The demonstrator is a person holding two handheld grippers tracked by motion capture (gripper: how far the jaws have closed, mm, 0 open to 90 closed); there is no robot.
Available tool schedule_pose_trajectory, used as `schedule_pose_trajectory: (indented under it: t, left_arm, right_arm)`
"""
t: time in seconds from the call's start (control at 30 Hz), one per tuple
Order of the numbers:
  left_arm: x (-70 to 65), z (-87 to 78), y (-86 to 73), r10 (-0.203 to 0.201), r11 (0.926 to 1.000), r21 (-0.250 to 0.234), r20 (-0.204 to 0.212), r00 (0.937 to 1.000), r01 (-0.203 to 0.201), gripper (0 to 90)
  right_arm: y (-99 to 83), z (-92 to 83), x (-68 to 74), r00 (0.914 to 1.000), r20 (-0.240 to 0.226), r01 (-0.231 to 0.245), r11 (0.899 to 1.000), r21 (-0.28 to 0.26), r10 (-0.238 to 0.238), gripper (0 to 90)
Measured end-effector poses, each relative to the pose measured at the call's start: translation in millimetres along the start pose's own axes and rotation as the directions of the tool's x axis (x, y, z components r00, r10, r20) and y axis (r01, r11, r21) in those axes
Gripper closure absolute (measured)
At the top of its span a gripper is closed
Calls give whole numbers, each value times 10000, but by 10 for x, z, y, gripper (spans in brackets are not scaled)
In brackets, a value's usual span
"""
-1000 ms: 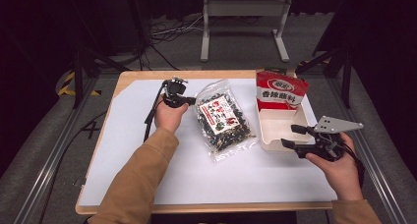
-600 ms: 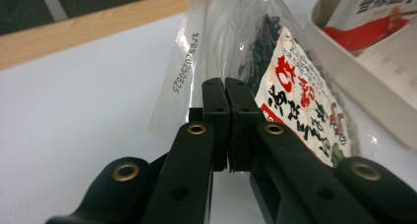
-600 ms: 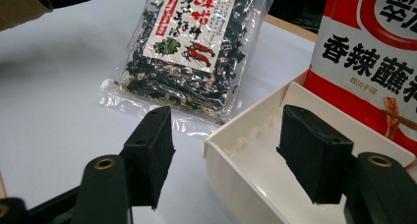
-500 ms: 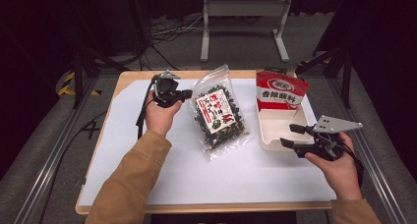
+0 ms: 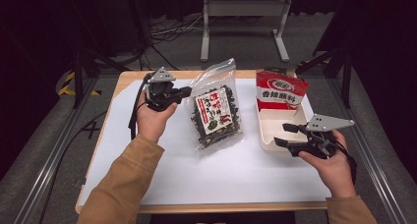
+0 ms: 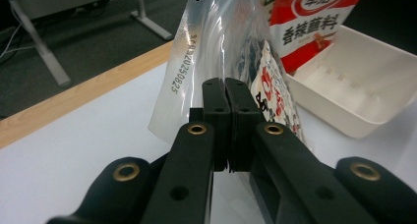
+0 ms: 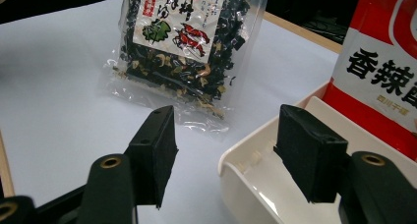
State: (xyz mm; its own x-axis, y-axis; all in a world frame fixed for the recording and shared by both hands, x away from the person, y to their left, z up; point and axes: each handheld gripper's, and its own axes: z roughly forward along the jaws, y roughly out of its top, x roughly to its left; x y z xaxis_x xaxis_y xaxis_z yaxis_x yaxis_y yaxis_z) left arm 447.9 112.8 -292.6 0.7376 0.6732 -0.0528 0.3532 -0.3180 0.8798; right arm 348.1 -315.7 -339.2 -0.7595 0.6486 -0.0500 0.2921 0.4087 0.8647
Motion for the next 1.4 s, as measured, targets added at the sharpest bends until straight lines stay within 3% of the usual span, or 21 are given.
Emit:
schedule_pose_trajectory:
  t: [0.2, 0.27, 0.3, 0.4, 0.7, 0.83, 0.9, 1.0, 1.03, 1.07, 1.1, 1.2, 1.27, 1.4]
  left_arm:
    - [-89, -152, 54, 492, 9986, -216, 188, 9986, -488, 886]
    - [-133, -225, 78, 980, 9946, -396, 393, 9944, -964, 886]
    - [-133, -225, 78, 980, 9946, -396, 393, 9944, -964, 886]
    - [-172, -288, 84, 1285, 9908, -543, 829, 9882, -1243, 886]
    - [-326, -453, 129, 2098, 9753, -984, 1295, 9691, -1979, 887]
    - [-394, -506, 152, 2335, 9692, -1164, 1545, 9600, -2170, 887]
    - [-415, -515, 151, 2339, 9688, -1208, 1559, 9597, -2165, 887]
    - [-472, -542, 159, 2424, 9661, -1354, 1804, 9533, -2200, 887]
    - [-472, -542, 159, 2424, 9661, -1354, 1804, 9533, -2200, 887]
    - [-515, -557, 169, 2524, 9635, -1410, 1945, 9479, -2276, 887]
    - [-515, -557, 169, 2524, 9635, -1410, 1945, 9479, -2276, 887]
    - [-578, -576, 193, 2737, 9577, -1492, 2092, 9388, -2459, 887]
    - [-593, -579, 193, 2694, 9586, -1530, 2130, 9392, -2402, 887]
    - [-654, -602, 200, 2792, 9551, -1678, 2325, 9317, -2443, 887]
  right_arm:
    - [71, 52, 24, 9997, -210, 110, 9999, -86, -112, 400]
    - [116, 82, 33, 9993, -352, 113, 9997, -207, -120, 415]
    - [116, 82, 33, 9993, -352, 113, 9997, -207, -120, 415]
    - [153, 126, 33, 9986, -528, 84, 9997, -248, -97, 418]
    - [310, 230, 59, 9959, -875, 190, 9987, -476, -231, 402]
    - [371, 288, 84, 9928, -1189, 101, 9983, -574, -169, 376]
    - [379, 300, 89, 9920, -1258, 70, 9983, -586, -143, 368]
    - [411, 348, 118, 9893, -1457, 34, 9982, -593, -121, 351]
    - [423, 362, 128, 9878, -1553, 1, 9980, -626, -99, 351]
    - [437, 379, 137, 9849, -1733, -85, 9976, -687, -36, 337]
    - [444, 391, 142, 9822, -1881, -147, 9971, -745, 4, 333]
    - [465, 436, 158, 9767, -2145, -235, 9965, -801, 58, 324]
    - [469, 453, 164, 9741, -2260, -259, 9964, -801, 72, 322]
    - [481, 538, 188, 9614, -2747, -416, 9949, -914, 150, 322]
